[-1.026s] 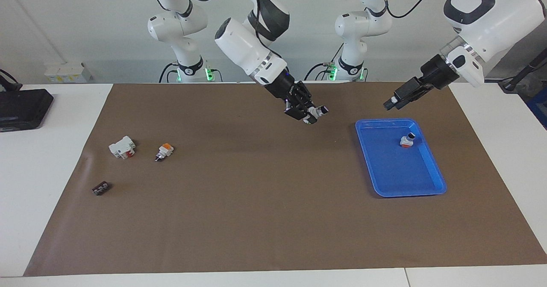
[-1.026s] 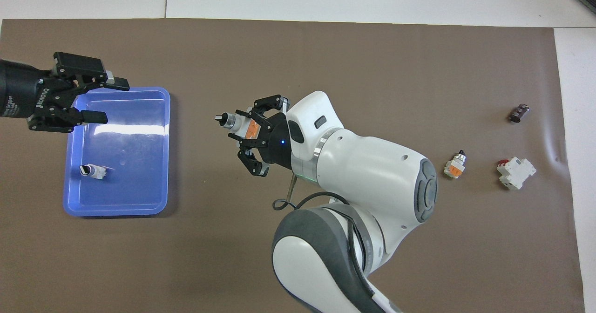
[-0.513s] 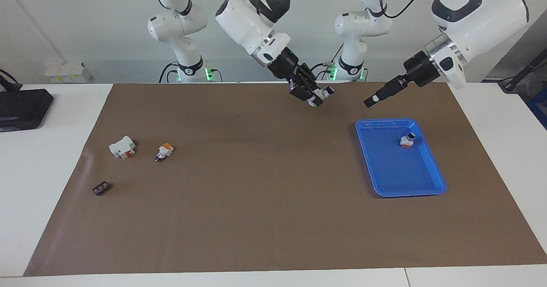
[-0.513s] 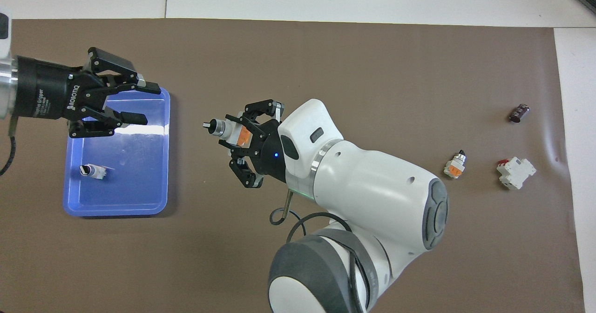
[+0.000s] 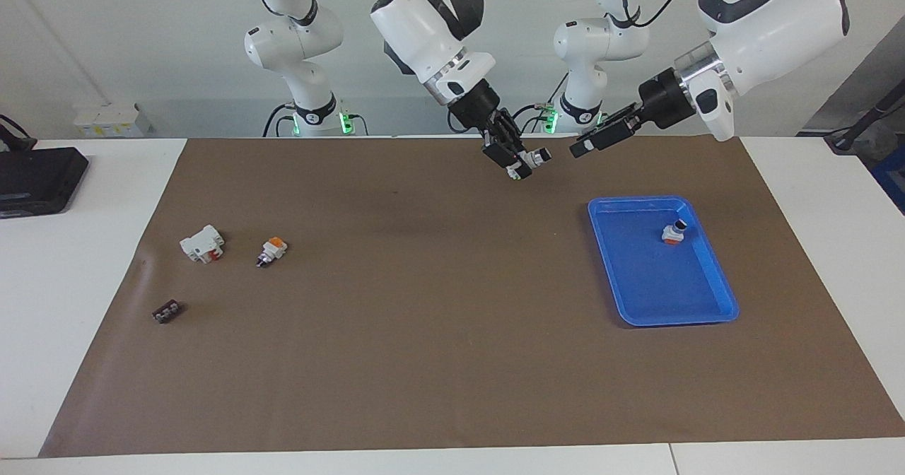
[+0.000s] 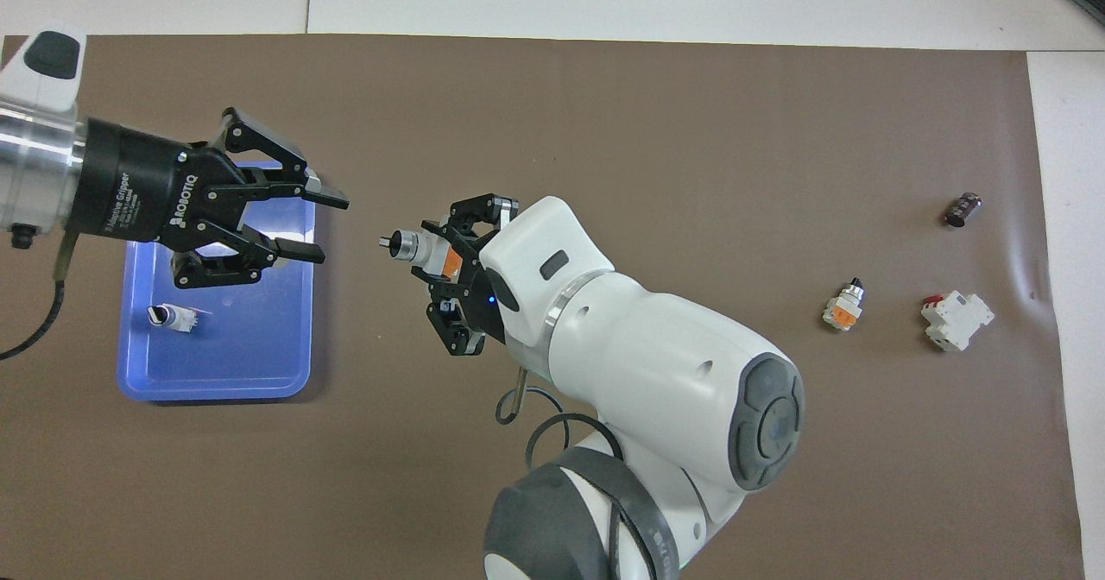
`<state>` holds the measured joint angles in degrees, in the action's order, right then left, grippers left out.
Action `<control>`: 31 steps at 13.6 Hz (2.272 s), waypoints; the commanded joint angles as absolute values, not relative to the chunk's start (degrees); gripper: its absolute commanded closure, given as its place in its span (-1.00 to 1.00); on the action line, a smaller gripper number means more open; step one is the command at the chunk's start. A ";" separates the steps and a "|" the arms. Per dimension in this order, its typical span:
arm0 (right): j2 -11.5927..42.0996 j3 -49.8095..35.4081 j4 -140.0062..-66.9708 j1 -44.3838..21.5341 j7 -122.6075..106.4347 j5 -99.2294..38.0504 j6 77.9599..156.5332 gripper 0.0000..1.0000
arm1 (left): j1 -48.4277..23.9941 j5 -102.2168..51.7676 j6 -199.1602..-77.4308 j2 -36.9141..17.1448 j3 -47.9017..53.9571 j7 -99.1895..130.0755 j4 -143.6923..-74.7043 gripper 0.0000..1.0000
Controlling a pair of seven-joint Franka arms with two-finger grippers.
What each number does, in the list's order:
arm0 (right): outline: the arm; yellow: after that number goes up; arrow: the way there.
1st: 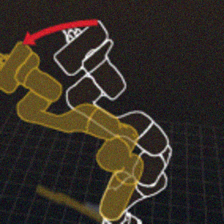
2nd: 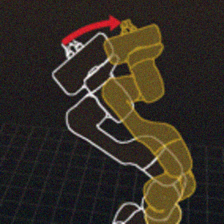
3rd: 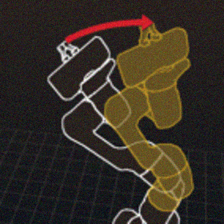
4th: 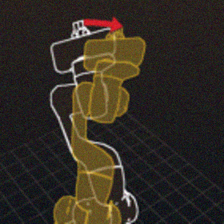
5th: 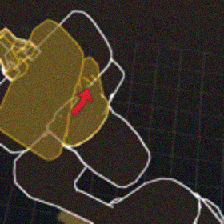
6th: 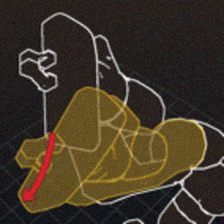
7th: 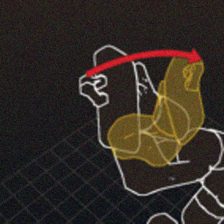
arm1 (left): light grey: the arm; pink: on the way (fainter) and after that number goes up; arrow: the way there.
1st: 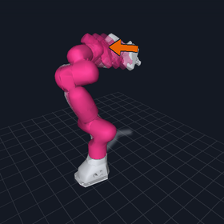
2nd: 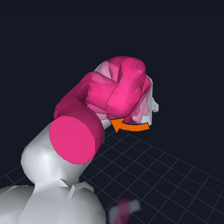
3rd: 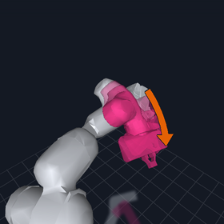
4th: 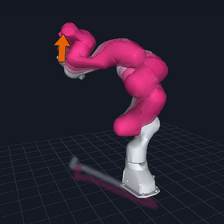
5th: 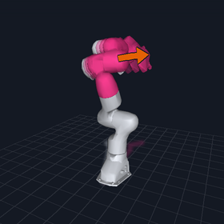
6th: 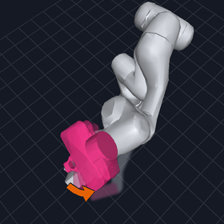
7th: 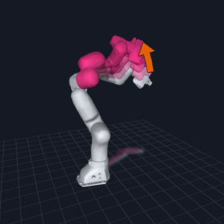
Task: Turn and place switch with both arms
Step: 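Close the left gripper on the switch held by the right gripper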
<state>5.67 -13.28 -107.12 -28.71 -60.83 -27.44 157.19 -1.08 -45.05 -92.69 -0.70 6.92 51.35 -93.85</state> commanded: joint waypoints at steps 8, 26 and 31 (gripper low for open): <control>5.19 -13.36 -107.23 -29.09 -55.99 -23.03 156.18 1.00 | -1.58 -46.49 -95.36 3.25 8.17 56.07 -101.42 0.00; 5.19 -13.36 -107.05 -29.09 -55.72 -23.03 156.45 1.00 | -4.48 -47.81 -102.66 4.13 8.26 55.81 -104.59 1.00; 5.19 -13.27 -107.05 -29.09 -55.72 -23.03 156.45 1.00 | -4.31 -47.64 -101.78 4.66 8.17 54.07 -105.38 1.00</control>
